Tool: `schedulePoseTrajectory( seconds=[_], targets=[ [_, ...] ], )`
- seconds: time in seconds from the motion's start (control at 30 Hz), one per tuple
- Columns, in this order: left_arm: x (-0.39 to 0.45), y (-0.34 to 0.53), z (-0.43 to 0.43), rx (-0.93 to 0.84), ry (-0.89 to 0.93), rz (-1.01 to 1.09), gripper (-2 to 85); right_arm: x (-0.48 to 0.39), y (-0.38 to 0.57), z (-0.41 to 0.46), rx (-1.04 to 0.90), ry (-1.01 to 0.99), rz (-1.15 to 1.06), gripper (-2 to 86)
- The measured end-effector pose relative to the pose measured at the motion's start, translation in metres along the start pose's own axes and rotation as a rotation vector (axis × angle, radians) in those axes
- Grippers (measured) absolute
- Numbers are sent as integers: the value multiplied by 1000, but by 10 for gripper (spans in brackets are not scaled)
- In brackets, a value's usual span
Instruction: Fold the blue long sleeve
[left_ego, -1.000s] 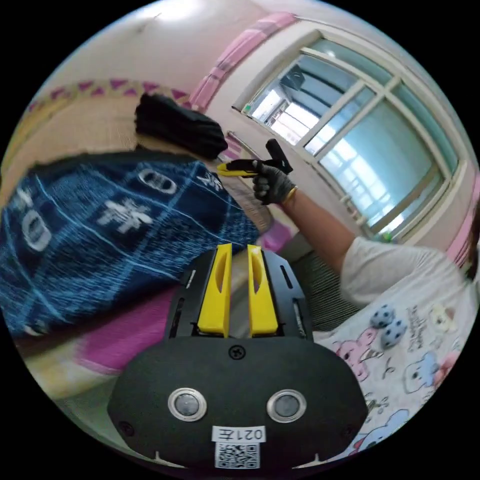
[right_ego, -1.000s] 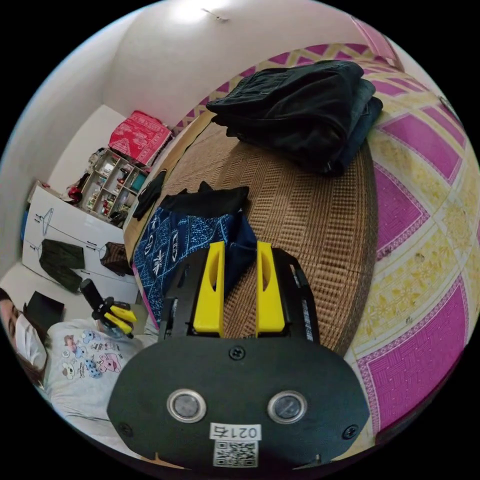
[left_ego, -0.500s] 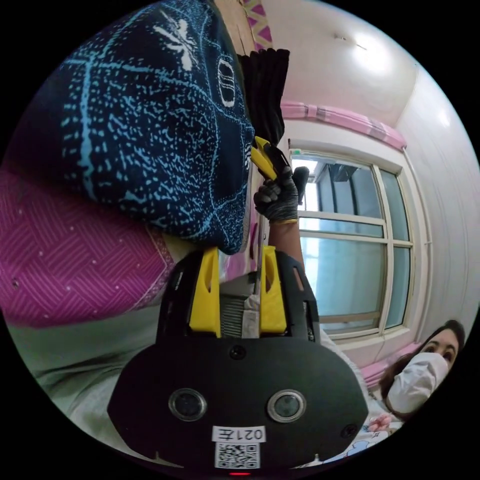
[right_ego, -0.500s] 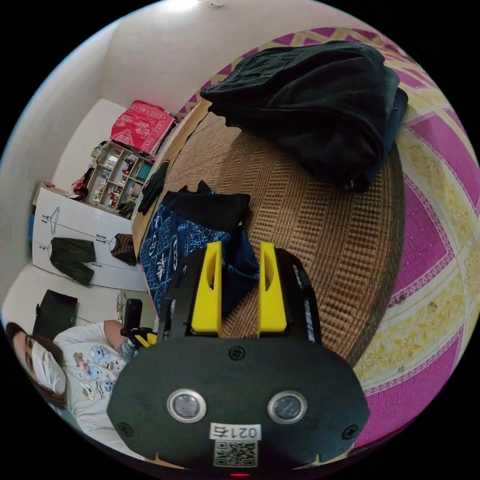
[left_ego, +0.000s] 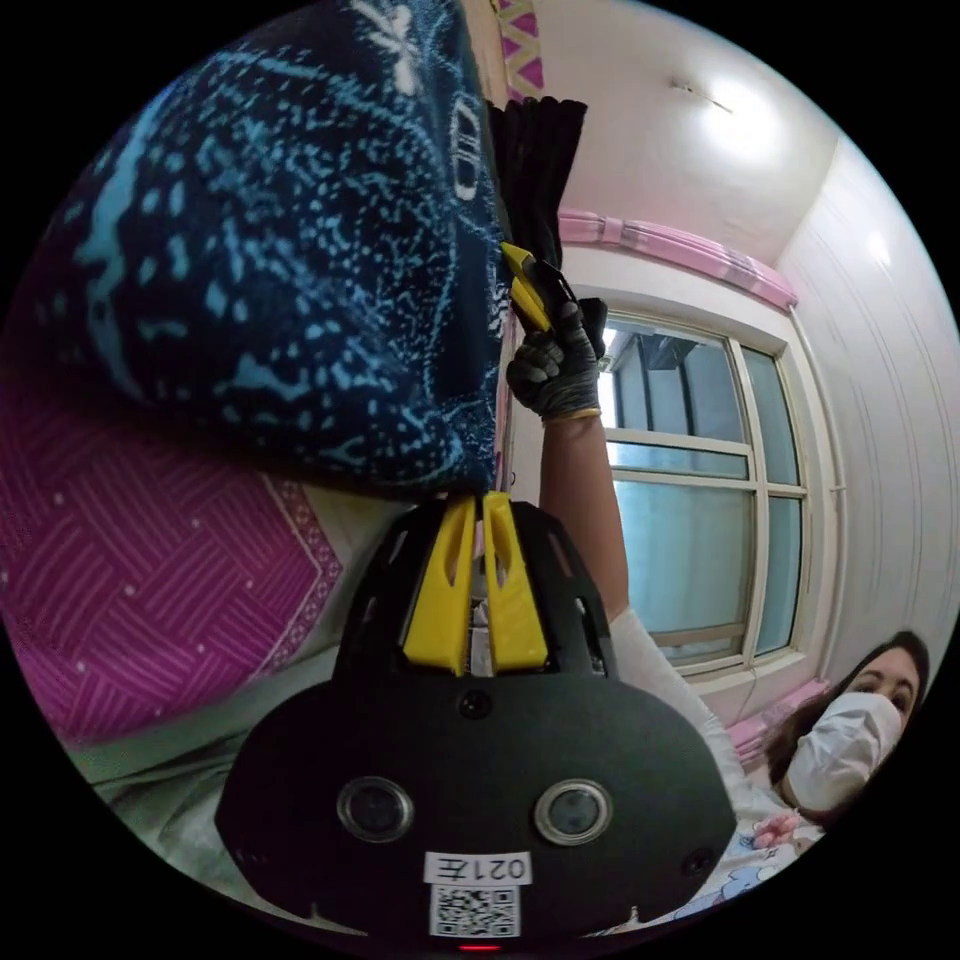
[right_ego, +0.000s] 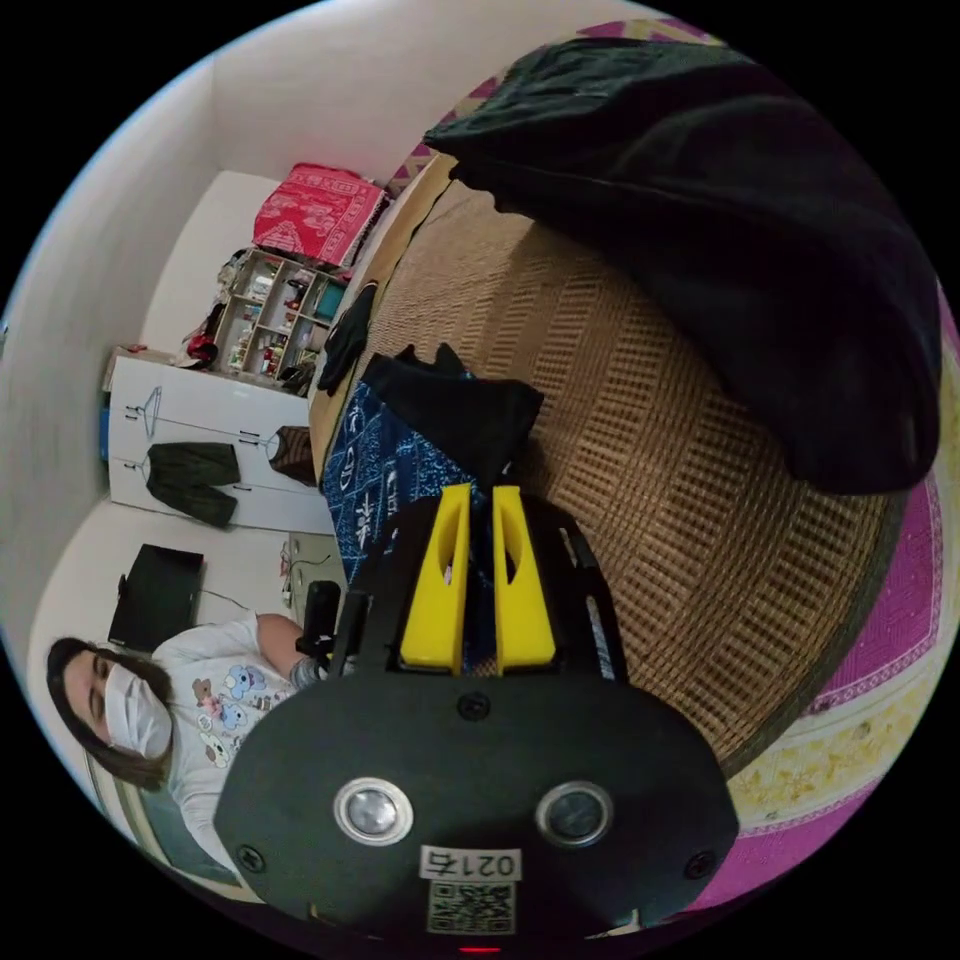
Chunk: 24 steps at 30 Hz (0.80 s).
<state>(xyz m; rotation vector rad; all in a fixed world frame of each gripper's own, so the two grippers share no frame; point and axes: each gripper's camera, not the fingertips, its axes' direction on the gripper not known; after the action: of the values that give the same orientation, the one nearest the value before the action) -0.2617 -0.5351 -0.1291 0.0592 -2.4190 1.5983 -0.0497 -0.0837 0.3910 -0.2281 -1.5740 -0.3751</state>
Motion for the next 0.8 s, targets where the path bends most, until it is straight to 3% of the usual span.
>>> schedulePoseTrajectory(
  seconds=[0.23,0.4,0.57,0.67,0.8],
  targets=[
    [68,2,-103,120,84,207,-9,-145,-46,18,-7,143,-167,32],
    [78,8,-216,340,5,170,-10,-256,-126,133,-84,251,-278,37],
    [56,23,-312,582,-96,62,-10,-296,-184,264,-117,179,-289,59],
    [28,30,-328,604,-111,-51,-9,-297,-196,322,-158,267,-260,103],
    [22,54,-339,644,-58,-29,-7,-310,-159,302,-85,369,-381,102]
  ],
)
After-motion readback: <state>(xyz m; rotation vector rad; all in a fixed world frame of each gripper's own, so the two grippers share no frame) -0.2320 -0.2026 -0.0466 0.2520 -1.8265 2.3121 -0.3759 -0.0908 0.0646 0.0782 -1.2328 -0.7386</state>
